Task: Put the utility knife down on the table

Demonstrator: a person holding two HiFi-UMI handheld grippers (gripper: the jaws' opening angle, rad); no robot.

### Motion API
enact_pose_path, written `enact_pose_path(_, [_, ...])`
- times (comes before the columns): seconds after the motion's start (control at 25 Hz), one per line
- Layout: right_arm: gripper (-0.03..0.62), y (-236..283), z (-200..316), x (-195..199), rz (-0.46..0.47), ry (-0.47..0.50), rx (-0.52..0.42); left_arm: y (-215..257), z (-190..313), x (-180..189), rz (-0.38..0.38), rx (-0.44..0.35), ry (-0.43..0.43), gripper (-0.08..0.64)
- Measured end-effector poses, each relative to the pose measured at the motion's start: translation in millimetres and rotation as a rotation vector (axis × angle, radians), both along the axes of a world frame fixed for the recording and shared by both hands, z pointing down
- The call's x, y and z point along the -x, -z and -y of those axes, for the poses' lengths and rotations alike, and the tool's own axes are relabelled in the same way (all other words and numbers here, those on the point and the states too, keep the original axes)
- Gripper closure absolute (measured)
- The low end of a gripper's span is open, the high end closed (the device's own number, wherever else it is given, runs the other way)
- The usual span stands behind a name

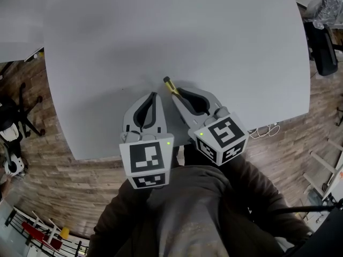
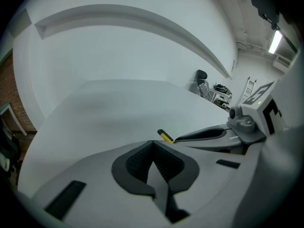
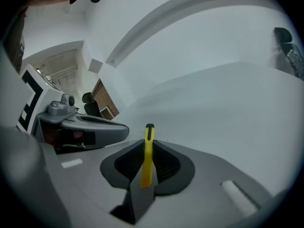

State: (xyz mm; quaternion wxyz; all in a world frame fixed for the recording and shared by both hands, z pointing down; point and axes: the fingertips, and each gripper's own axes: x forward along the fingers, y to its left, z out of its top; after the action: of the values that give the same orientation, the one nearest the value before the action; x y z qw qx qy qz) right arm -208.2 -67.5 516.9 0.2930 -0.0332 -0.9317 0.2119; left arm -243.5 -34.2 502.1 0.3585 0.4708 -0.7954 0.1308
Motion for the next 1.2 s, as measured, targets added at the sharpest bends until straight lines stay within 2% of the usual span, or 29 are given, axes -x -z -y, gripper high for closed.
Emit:
enact_pose_path(0.72, [0.52,0,1,6,0.002,0.012,-0.028,-1,0,2,-0.004,0.002,0.01,0.558])
enact_pose_path(0.96, [0.589,5,4,3,0.008,-0.012,-0.029,10,-3,-1,0.018,0.0,-0.002,0.558])
enact_pose_path(1.2, [0.591,49,-4,1,0.082,-0.023,-0.042,43,-11,-1,0.07,-0.029,-0.003,0.558])
